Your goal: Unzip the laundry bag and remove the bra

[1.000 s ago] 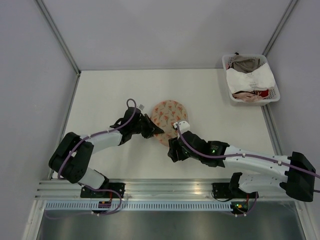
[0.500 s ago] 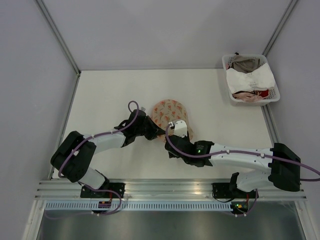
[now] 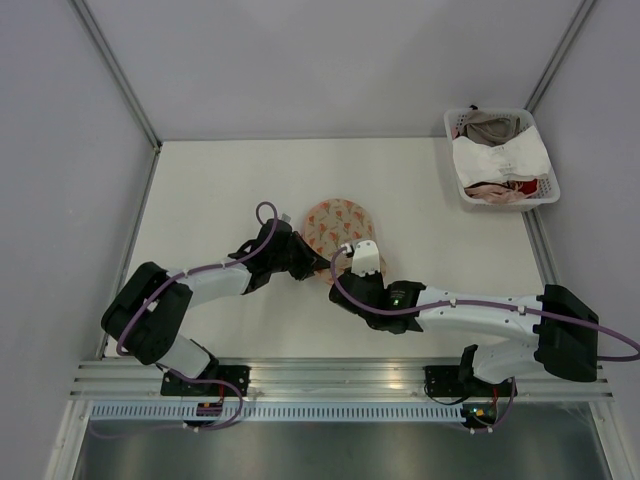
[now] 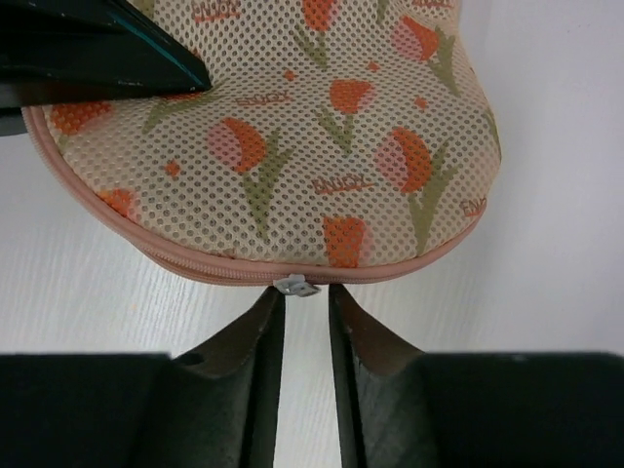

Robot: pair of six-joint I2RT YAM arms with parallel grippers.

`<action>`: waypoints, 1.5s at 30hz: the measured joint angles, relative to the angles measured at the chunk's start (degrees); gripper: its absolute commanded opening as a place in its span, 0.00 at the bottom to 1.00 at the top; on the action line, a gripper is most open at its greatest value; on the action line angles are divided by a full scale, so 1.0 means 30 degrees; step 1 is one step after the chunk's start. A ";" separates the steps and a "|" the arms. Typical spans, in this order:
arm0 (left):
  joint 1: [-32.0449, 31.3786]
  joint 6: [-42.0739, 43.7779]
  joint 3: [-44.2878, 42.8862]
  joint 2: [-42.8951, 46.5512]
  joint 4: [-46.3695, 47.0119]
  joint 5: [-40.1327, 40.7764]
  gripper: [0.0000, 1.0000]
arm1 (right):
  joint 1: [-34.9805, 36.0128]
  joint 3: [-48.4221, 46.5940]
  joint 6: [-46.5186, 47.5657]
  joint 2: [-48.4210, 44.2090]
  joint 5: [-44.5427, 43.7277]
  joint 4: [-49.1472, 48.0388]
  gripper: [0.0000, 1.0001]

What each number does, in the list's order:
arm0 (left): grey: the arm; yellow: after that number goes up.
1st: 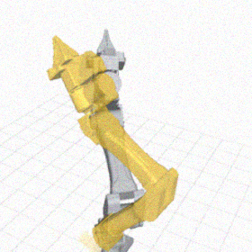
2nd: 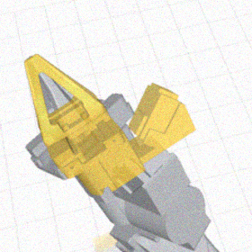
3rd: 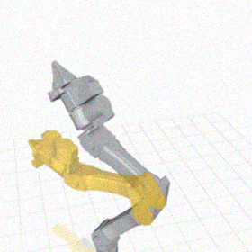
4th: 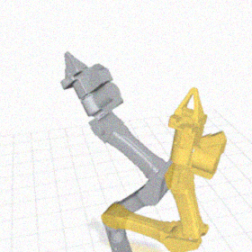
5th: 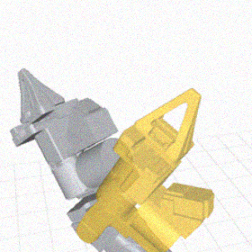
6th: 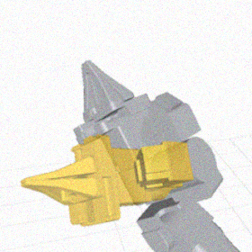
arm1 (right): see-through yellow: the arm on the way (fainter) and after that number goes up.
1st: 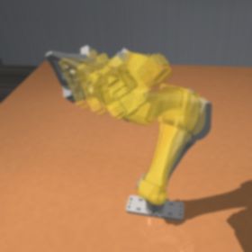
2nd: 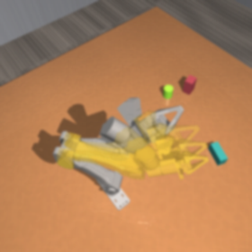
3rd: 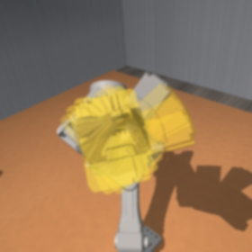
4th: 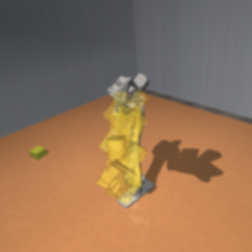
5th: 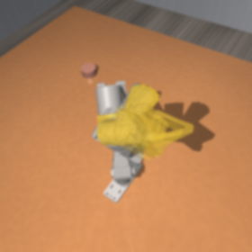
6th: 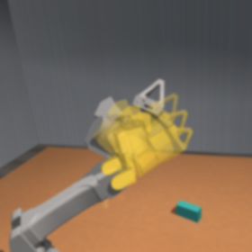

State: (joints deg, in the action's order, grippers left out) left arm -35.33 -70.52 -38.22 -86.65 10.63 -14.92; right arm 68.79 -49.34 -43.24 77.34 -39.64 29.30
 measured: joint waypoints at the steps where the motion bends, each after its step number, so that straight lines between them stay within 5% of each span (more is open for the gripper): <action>1: 0.0000 0.0000 0.0000 0.0000 0.0000 0.0000 0.02 | 0.0000 0.0000 0.0015 0.0000 -0.0036 0.0000 0.15; 4: 0.0000 0.0000 0.0000 0.0000 0.0007 0.0000 0.02 | 0.0000 0.0000 0.0080 -0.0007 -0.0087 0.0000 0.01; 15: 0.0350 0.1005 -0.0408 0.0000 -0.0306 -0.0707 0.02 | 0.0007 0.0044 -0.0233 -0.0444 -0.0095 0.0612 0.00; 31: 0.4860 1.1089 -0.4539 -0.3752 -0.4692 -0.9143 0.02 | -0.2528 0.1843 -0.0474 0.0262 0.0466 0.1785 0.01; 39: 0.4947 1.3668 -0.5173 -0.4189 -0.6929 -1.0433 0.02 | -0.4262 0.1967 0.0976 0.1027 0.1603 0.1523 0.00; 41: 0.4947 1.3682 -0.5173 -0.4189 -0.7023 -1.0433 0.02 | -0.4116 0.2353 0.1727 0.0131 0.3133 0.0357 0.07; 42: 0.4947 1.3675 -0.5173 -0.4189 -0.6994 -1.0404 0.02 | -0.3956 0.2586 0.2018 -0.0554 0.3942 -0.0138 0.28; 45: 0.4947 1.3194 -0.5042 -0.4189 -0.6448 -1.0222 0.02 | -0.3155 0.2878 0.2463 -0.2368 0.5843 -0.1224 0.56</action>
State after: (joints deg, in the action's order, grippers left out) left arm -20.49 -30.94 -53.34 -99.22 -8.71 -45.58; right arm 59.33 -40.71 -35.86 70.24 -22.11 25.63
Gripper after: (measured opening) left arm 0.053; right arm 0.384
